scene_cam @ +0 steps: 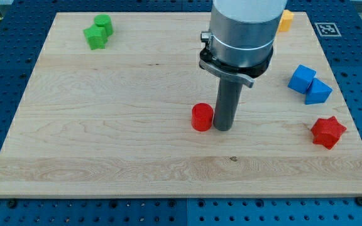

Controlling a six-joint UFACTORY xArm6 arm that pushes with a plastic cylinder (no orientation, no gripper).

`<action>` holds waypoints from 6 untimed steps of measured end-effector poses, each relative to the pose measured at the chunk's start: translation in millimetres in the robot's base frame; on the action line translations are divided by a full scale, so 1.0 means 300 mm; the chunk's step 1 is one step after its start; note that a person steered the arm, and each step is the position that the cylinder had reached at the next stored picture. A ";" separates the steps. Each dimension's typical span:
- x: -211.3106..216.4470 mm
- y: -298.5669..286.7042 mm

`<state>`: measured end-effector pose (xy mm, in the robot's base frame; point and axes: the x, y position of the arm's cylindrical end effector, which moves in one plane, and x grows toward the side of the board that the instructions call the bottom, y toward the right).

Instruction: Move arm at the bottom of red star

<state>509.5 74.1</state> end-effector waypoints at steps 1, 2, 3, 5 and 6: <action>0.037 0.098; 0.046 0.105; 0.118 0.119; 0.185 0.177; 0.213 0.179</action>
